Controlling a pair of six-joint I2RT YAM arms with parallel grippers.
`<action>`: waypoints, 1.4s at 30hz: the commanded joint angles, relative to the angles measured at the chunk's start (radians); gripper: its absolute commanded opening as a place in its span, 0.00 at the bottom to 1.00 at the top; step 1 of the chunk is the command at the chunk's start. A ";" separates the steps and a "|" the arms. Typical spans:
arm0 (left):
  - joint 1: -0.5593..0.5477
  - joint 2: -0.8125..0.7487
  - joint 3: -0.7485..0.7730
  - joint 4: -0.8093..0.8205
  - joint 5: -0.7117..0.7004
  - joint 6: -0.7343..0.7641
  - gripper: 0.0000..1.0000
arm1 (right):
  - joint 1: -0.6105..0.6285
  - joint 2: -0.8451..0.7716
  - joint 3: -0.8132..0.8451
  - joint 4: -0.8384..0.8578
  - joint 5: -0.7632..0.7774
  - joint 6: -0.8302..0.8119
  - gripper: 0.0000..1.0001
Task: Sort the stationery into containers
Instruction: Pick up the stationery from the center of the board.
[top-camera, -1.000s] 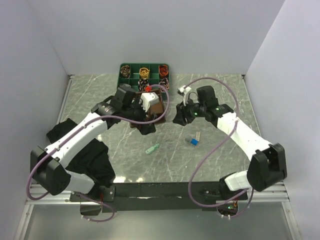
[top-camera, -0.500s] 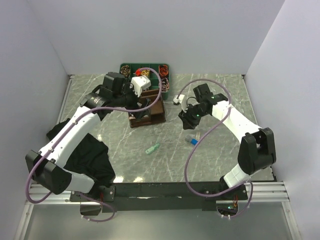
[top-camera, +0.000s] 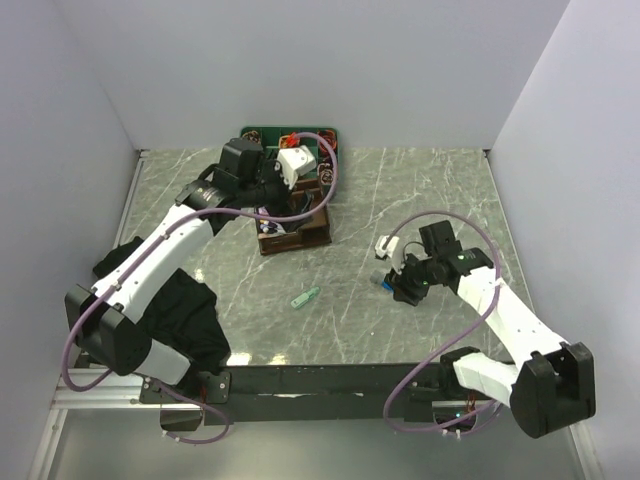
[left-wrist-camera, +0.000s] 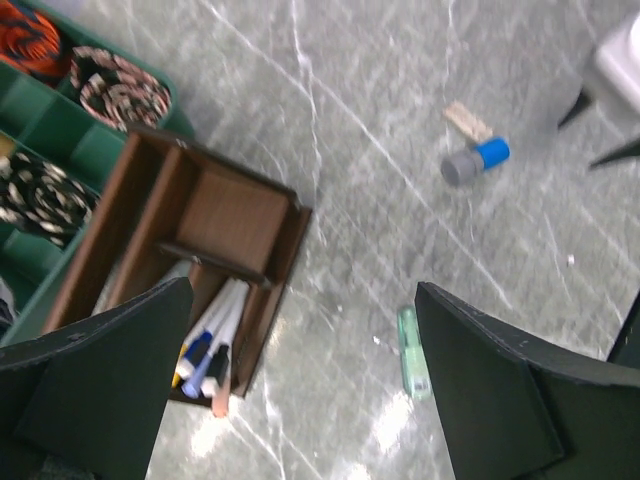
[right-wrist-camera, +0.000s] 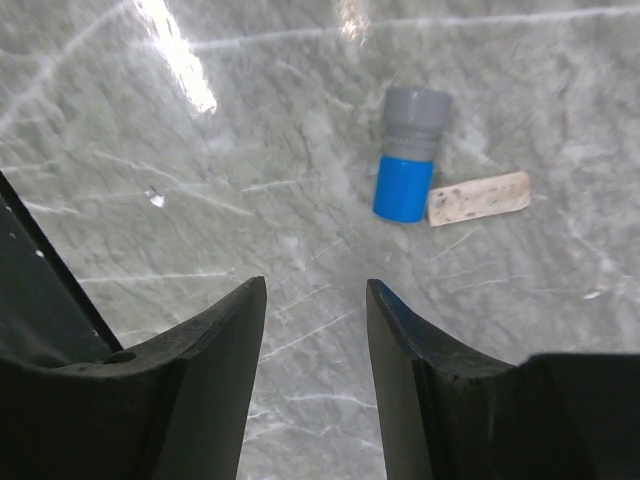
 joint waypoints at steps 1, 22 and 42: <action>-0.002 0.028 0.081 0.090 0.012 -0.037 1.00 | -0.007 -0.002 -0.045 0.134 0.008 -0.047 0.53; -0.002 0.116 0.144 0.099 -0.005 -0.051 1.00 | -0.017 0.339 0.042 0.257 0.034 -0.103 0.50; 0.034 0.068 -0.003 0.110 0.155 -0.084 0.99 | 0.019 0.288 0.094 0.191 0.043 -0.169 0.21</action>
